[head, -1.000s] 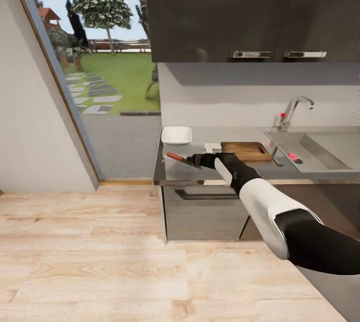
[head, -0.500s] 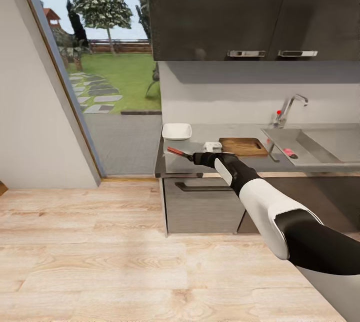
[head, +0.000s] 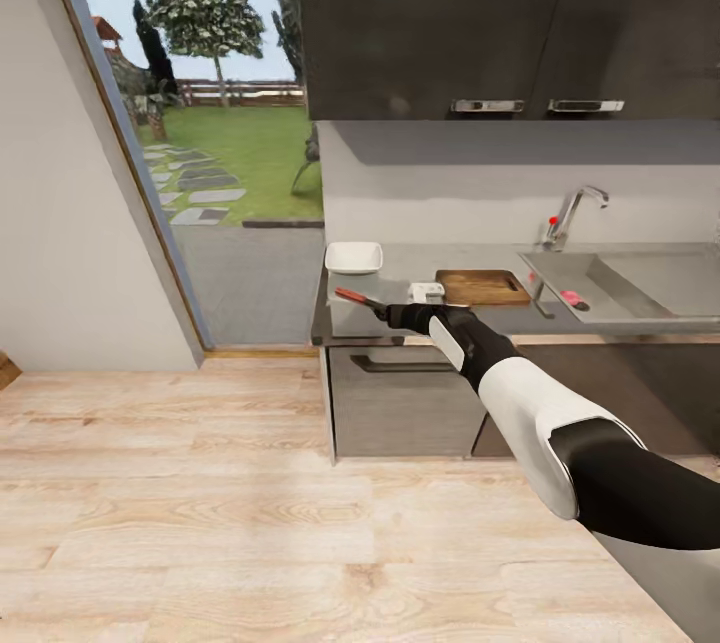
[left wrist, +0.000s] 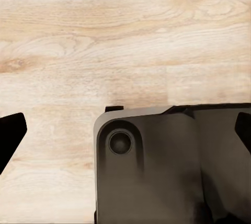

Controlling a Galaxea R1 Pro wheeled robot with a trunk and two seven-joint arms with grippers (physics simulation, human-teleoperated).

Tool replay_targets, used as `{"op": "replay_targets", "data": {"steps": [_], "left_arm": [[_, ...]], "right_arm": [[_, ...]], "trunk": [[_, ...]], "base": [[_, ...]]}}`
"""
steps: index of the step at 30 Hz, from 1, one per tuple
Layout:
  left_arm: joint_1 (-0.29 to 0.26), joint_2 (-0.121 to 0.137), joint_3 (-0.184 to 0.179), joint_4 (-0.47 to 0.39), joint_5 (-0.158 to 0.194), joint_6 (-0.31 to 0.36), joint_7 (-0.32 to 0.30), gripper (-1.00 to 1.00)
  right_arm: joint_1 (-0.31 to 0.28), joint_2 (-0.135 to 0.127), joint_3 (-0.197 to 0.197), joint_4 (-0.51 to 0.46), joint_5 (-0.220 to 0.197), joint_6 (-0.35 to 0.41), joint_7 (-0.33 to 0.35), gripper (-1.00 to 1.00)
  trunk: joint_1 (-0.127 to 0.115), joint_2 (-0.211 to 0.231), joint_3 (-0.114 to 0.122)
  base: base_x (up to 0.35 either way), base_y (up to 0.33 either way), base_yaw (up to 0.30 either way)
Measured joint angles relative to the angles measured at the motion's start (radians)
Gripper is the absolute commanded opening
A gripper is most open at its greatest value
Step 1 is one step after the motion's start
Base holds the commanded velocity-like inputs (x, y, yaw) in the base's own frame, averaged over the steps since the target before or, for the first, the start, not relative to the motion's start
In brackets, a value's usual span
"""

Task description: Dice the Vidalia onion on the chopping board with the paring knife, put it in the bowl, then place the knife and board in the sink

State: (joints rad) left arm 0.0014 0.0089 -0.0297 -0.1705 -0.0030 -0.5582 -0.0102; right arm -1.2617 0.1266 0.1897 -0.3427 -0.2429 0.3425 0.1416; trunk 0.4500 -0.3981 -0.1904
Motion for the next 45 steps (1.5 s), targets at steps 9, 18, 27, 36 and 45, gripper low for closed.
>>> {"op": "replay_targets", "data": {"steps": [9, 18, 27, 36, 45], "left_arm": [[0.0, 0.0, 0.0, 0.0, 0.0, 0.0, 0.0, 1.0], [0.0, 0.0, 0.001, 0.0, 0.0, 0.001, 0.0, 1.0], [0.0, 0.0, 0.002, 0.0, 0.0, 0.001, 0.002, 1.0], [0.0, -0.001, 0.006, -0.002, 0.0, 0.002, 0.006, 1.0], [0.0, -0.001, 0.011, -0.024, -0.001, 0.006, 0.008, 1.0]], "right_arm": [[0.0, 0.0, 0.0, 0.0, 0.0, 0.0, 0.001, 1.0], [0.0, -0.001, 0.0, 0.002, 0.0, -0.001, 0.003, 1.0], [0.0, -0.002, 0.0, 0.07, 0.002, -0.038, 0.003, 1.0], [0.035, -0.047, -0.001, 0.309, 0.011, -0.306, -0.002, 1.0], [0.354, -0.154, -0.002, 0.323, 0.009, -0.573, -0.003, 1.0]], "trunk": [[0.0, 0.0, 0.0], [-0.001, 0.0, 0.0], [-0.001, 0.0, 0.0], [-0.001, 0.0, 0.0], [-0.001, 0.0, 0.0]], "base": [[-0.335, 0.0, 0.0], [-0.144, 0.0, 0.0], [-0.003, 0.0, 0.0], [0.0, 0.0, 0.0], [0.0, 0.0, 0.0]]}}
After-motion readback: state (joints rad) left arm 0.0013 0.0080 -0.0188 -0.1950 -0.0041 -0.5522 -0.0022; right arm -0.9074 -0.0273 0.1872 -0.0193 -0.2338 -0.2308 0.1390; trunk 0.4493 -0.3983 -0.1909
